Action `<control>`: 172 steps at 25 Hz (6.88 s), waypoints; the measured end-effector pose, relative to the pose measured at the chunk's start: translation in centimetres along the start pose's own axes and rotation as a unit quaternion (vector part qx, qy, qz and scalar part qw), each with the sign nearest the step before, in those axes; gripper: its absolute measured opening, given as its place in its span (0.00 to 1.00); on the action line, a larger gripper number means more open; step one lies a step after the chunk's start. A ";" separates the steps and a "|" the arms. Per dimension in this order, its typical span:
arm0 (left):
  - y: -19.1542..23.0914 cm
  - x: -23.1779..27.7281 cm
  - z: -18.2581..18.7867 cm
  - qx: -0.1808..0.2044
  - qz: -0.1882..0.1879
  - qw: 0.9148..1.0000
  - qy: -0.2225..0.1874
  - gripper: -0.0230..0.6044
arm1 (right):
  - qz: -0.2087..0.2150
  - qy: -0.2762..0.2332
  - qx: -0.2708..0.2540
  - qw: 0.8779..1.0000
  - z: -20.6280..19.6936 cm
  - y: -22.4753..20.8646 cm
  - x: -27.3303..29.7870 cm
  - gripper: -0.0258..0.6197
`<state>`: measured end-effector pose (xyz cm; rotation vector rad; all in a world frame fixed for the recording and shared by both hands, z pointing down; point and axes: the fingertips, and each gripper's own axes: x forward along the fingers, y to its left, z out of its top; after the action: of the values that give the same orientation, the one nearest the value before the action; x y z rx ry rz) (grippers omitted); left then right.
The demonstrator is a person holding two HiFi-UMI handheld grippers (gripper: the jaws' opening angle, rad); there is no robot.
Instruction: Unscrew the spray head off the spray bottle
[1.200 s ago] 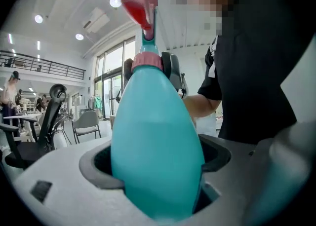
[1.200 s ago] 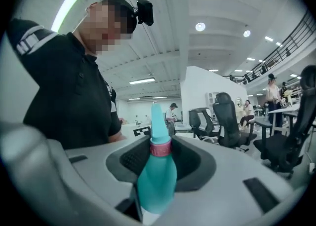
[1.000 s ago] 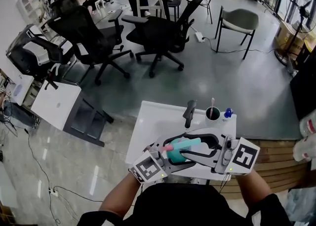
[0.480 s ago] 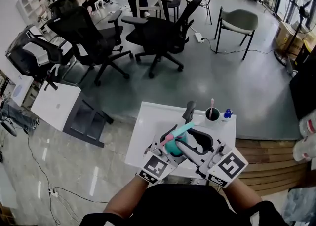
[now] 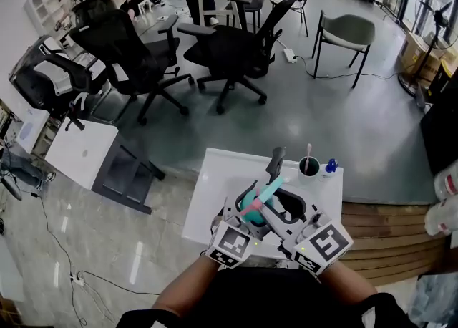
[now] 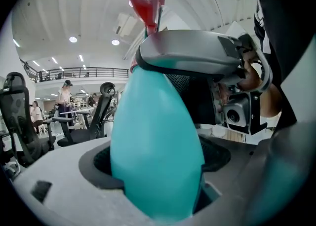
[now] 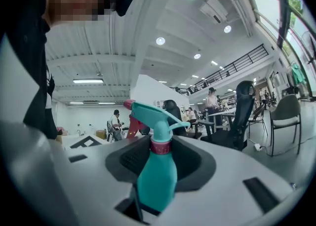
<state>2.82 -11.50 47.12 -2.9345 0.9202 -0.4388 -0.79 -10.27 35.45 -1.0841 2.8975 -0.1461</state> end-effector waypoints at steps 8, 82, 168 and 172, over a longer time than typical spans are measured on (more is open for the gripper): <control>-1.5 -0.7 2.1 0.026 -0.079 0.996 -0.033 0.75 | 0.081 0.013 -0.002 0.997 0.6 0.9 -0.6 0.25; 1.7 -0.2 -8.3 -0.034 -0.019 0.995 0.088 0.75 | 0.059 -0.136 -0.095 0.984 10.5 2.0 -4.4 0.26; 8.1 -1.0 -4.5 -0.054 0.104 0.993 0.019 0.75 | -0.236 0.055 -0.056 0.969 -8.2 -14.2 -9.2 0.25; 8.3 -1.1 -4.5 -0.050 0.109 0.993 0.015 0.75 | -0.240 0.049 -0.057 0.968 -8.1 -14.3 -9.2 0.26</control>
<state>-3.94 -17.50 50.13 -2.8751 1.2859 -0.4364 14.85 -14.36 45.07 -1.8313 2.6890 -0.0484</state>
